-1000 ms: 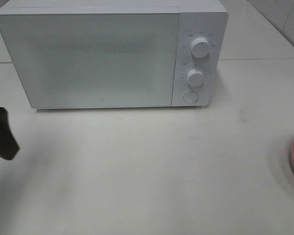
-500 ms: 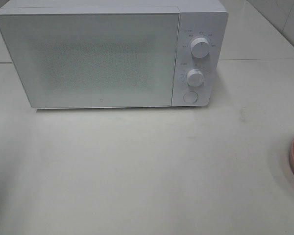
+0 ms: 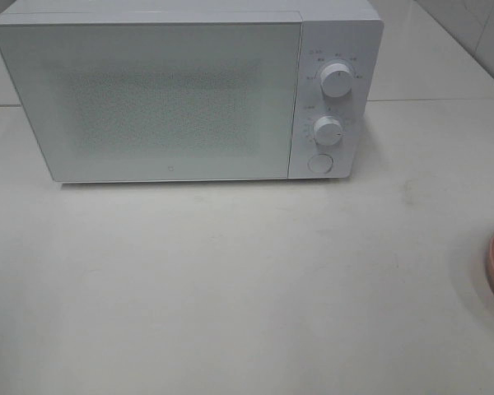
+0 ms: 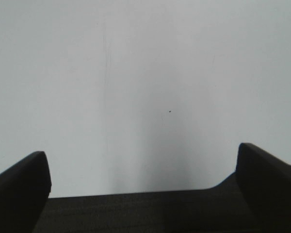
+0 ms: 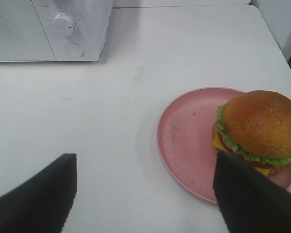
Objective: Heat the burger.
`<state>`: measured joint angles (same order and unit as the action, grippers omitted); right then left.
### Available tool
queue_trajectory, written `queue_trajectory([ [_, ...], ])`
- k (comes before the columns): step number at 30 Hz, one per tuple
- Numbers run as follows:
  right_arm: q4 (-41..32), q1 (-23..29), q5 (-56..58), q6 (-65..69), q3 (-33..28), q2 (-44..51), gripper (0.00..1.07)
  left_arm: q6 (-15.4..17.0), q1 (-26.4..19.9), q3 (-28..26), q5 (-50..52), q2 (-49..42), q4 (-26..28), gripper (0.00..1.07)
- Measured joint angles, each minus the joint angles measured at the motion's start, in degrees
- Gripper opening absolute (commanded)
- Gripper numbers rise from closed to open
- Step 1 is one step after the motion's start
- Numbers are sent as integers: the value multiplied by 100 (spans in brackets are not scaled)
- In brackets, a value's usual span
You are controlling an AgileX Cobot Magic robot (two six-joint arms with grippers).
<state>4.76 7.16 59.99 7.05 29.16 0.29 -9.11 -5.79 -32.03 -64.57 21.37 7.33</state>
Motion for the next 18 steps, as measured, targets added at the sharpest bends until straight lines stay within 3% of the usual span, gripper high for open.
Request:
queue_trajectory([
  [4,0,0,0,0,0,0,75,0,0,309,344,-802,0,98],
  [12,0,0,0,0,0,0,75,0,0,321,418,-2040,0,98],
  [18,0,0,0,0,0,0,75,0,0,327,418,-2160,-6,98],
])
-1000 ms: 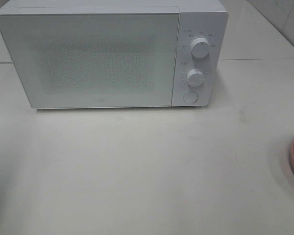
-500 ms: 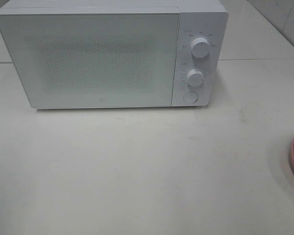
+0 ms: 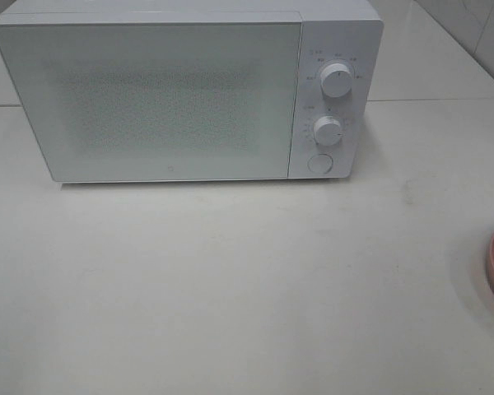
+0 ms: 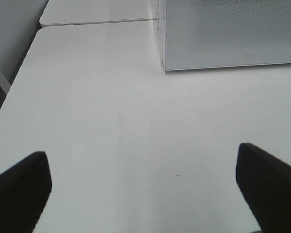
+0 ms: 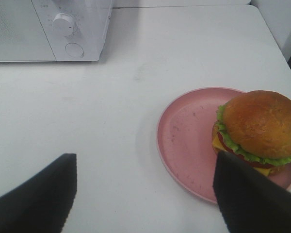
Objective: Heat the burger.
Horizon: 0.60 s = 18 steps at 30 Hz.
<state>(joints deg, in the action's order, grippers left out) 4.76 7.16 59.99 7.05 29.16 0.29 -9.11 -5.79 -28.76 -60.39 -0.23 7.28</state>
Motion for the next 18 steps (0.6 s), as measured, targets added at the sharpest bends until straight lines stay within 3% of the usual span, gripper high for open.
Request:
queue_trajectory([
  [18,0,0,0,0,0,0,75,0,0,0,0,0,-11,98],
])
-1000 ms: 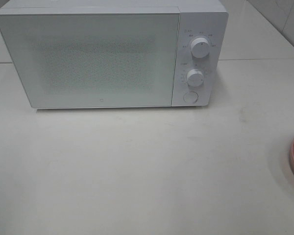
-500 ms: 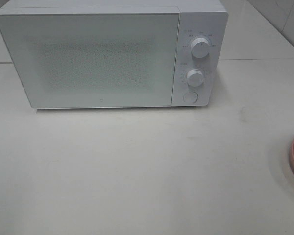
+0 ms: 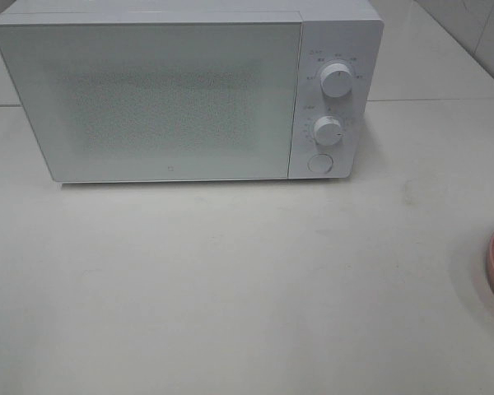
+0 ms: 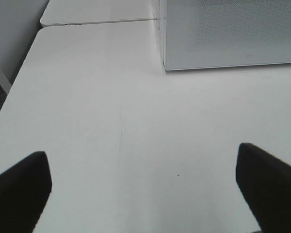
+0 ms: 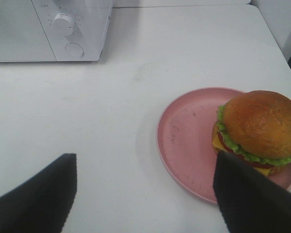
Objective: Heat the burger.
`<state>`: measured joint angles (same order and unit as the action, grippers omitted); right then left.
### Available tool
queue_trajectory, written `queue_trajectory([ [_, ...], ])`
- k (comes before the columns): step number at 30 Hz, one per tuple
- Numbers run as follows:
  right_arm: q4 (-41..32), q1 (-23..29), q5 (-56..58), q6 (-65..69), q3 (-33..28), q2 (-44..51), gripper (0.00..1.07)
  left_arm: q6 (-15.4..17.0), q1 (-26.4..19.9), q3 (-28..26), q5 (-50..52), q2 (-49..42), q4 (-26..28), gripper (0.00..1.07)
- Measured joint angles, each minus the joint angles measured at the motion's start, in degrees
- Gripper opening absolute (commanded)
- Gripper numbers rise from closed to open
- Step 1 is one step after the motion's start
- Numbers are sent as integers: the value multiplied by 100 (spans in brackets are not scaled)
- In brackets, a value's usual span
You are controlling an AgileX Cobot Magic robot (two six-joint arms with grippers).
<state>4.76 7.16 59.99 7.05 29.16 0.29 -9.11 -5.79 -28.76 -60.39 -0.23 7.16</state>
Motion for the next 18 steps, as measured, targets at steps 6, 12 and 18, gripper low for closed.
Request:
queue_trajectory([
  [6,0,0,0,0,0,0,75,0,0,0,0,0,0,98],
  [12,0,0,0,0,0,0,75,0,0,0,0,0,0,98],
  [18,0,0,0,0,0,0,75,0,0,0,0,0,0,98],
])
